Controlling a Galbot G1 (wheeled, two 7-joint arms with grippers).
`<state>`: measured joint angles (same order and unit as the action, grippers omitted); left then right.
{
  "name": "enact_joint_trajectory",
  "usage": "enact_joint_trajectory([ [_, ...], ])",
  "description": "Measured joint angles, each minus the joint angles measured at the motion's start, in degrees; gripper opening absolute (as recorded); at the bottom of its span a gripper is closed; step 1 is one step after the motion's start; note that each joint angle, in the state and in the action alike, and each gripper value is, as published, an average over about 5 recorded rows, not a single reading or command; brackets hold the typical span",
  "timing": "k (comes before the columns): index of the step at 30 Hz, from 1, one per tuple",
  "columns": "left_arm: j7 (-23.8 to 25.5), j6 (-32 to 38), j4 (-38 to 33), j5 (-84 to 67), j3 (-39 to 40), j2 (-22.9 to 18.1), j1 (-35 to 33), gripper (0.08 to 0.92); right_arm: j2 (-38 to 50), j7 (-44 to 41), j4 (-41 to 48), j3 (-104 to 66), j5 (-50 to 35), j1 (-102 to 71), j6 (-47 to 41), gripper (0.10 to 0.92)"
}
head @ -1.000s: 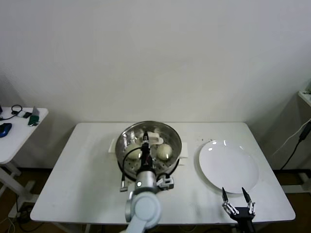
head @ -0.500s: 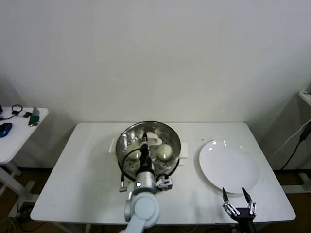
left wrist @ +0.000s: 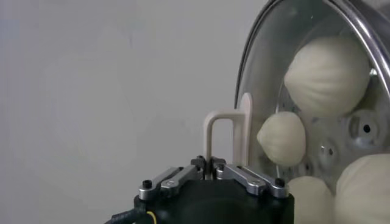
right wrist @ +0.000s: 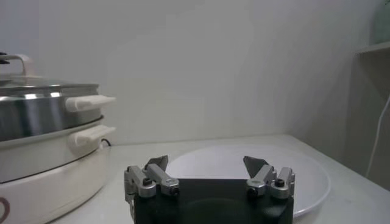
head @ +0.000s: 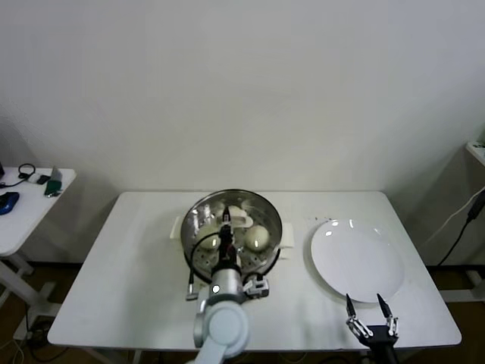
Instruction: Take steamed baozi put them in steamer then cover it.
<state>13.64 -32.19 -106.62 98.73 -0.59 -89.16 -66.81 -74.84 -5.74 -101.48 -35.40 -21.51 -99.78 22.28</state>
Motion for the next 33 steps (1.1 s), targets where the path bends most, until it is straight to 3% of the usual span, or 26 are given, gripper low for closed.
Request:
enact_joint_trajectory([
  [23, 2.36, -1.54, -10.04, -11.58, 0.77, 5.21, -2.39, 0.796, 0.09, -0.08, 0.58, 0.67, -0.15, 0.9, -1.57, 0.823],
  [33, -6.25, 4.04, -16.02, -33.44, -6.49, 8.41, -7.05, 0.823, 0.47, 1.6, -1.16, 0.09, -0.65, 0.39, -1.93, 0.823],
])
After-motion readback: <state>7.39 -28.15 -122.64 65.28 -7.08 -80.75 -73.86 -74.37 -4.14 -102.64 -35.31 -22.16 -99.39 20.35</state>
